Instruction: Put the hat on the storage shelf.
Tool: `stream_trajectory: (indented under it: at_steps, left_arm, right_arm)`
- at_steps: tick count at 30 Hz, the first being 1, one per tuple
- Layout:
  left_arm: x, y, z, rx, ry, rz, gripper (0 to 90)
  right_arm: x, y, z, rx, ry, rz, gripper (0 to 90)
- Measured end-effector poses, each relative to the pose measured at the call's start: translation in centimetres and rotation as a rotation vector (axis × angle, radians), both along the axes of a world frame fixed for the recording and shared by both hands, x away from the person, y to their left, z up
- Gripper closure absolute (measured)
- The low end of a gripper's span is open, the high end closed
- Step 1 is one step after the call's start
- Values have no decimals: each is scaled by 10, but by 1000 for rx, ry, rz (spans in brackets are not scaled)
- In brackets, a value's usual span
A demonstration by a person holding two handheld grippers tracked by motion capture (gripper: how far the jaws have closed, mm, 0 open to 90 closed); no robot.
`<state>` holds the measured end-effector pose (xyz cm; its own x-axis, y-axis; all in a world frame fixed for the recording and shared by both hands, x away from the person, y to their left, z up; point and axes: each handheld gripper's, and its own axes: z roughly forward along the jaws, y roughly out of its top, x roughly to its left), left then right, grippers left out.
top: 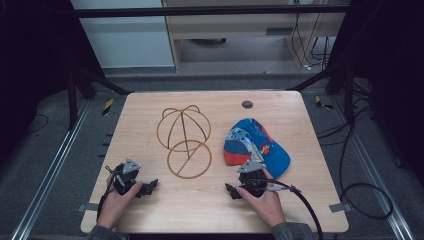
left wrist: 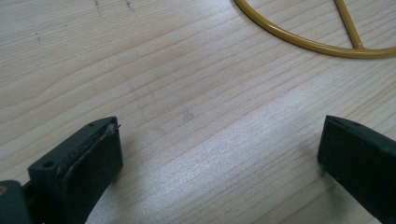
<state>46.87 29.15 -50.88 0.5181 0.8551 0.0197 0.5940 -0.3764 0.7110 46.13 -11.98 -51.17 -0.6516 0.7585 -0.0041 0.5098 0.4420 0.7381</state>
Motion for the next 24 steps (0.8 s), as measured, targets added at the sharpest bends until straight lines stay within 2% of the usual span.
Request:
stream_trajectory:
  at_steps: [10,15,17,18,20,24]
  left_arm:
    - [7,-4,0,0,-1,-5,0]
    - [12,-8,0,1,-3,-14,0]
    - [13,-10,0,0,-1,-17,0]
    - [14,-10,0,0,-1,-18,0]
    - [15,-11,0,0,-1,-21,0]
    - [17,-13,0,-2,-2,-28,0]
  right_arm:
    - [1,2,0,0,4,-25,78]
    - [2,4,3,-30,17,-32,75]
    - [1,5,8,-64,-1,-34,80]
    - [2,4,13,-68,-17,-38,83]
    - [2,3,21,-67,-19,-36,83]
    - [3,2,47,-116,-53,-42,83]
